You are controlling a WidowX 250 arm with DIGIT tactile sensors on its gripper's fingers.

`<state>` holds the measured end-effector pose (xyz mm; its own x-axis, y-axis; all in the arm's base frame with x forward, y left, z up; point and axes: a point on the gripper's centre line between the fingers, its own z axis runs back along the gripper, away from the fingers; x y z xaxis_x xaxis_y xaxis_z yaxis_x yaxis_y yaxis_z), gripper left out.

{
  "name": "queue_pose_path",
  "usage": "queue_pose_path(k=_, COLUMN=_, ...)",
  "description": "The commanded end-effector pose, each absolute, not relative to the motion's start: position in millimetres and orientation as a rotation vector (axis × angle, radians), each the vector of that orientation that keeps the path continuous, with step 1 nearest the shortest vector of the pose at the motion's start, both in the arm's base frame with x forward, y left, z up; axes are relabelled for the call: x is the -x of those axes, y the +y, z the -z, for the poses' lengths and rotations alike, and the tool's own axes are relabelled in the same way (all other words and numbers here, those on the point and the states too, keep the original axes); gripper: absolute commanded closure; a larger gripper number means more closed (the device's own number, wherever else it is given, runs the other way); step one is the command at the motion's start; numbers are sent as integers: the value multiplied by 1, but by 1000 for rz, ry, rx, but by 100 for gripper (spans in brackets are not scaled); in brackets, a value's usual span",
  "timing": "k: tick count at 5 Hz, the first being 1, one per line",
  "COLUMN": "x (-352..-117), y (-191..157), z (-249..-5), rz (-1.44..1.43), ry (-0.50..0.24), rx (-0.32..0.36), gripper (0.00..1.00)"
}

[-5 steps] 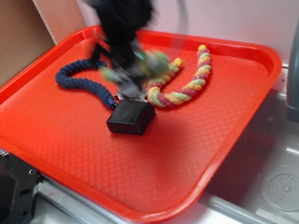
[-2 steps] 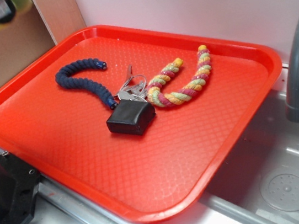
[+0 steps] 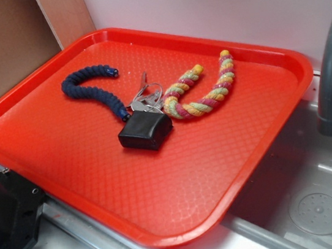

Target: Grab the green animal.

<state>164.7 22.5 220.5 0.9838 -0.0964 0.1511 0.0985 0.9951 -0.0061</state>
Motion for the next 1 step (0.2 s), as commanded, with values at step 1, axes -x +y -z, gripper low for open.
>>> queue_pose_path(k=1, x=-157, y=-7, z=-231, rz=117, ry=-187, rx=1, gripper=100)
